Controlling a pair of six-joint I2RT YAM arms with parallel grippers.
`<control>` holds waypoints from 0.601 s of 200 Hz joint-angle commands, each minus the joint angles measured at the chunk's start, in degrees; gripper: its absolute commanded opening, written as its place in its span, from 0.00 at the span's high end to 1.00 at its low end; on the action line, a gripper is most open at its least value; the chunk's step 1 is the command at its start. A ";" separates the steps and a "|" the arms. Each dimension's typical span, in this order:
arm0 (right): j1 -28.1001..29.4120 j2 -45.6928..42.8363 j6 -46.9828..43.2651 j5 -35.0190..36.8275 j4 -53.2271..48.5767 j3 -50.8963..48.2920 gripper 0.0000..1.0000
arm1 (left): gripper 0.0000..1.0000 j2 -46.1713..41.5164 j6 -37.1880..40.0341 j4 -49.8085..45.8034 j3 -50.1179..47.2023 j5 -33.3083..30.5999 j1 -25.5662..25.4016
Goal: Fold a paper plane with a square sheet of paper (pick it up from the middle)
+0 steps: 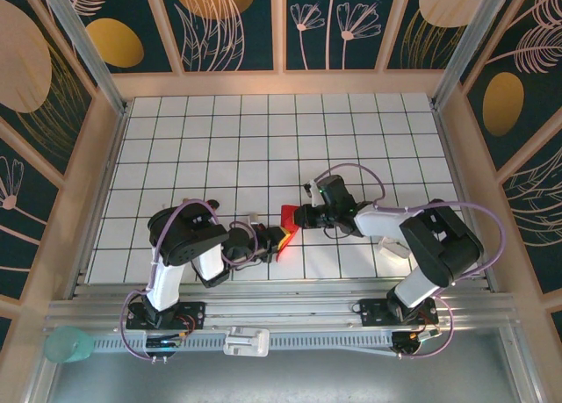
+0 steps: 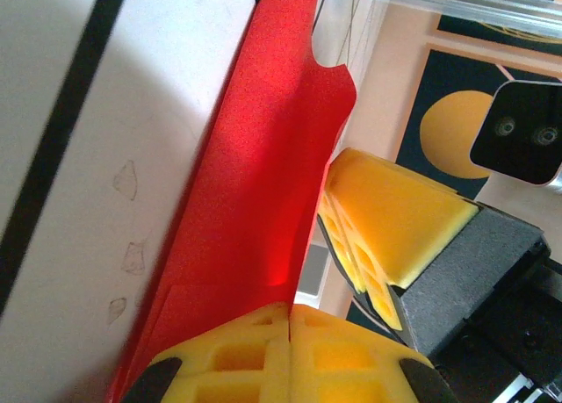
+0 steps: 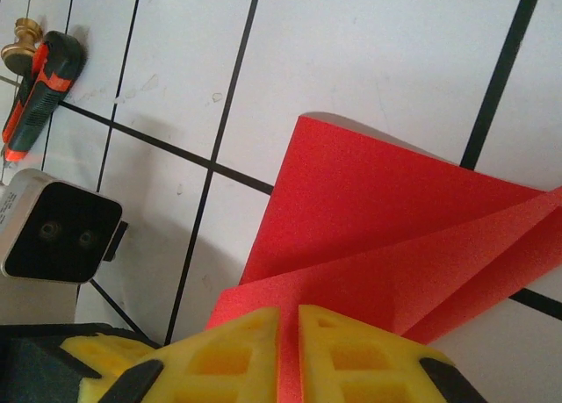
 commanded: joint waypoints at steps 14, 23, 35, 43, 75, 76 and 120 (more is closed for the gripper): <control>0.58 2.48 -1.76 -0.64 1.28 1.34 0.86 | 1.00 0.24 -1.08 -3.36 -1.29 -0.76 0.30; 0.58 3.00 -1.77 -0.64 1.46 1.26 0.86 | 1.00 -0.22 -0.84 -4.28 -1.35 -0.84 0.30; 0.57 3.65 -1.77 -0.73 1.78 1.26 0.86 | 1.00 -0.59 -0.88 -5.05 -1.52 -0.95 0.25; 0.58 4.03 -1.85 -0.67 1.92 1.26 0.86 | 1.00 -0.69 -0.88 -5.37 -1.61 -1.11 0.27; 0.58 5.57 -2.26 -0.41 2.14 1.13 0.86 | 1.00 -0.40 -0.79 -6.88 -1.19 -0.58 0.18; 0.54 5.62 -2.27 -0.39 2.14 1.11 0.86 | 1.00 -0.36 -0.79 -6.90 -1.23 -0.58 0.21; 0.56 6.66 -2.28 1.12 0.92 -0.82 0.87 | 0.94 -2.45 1.90 -10.16 -0.93 -0.65 0.23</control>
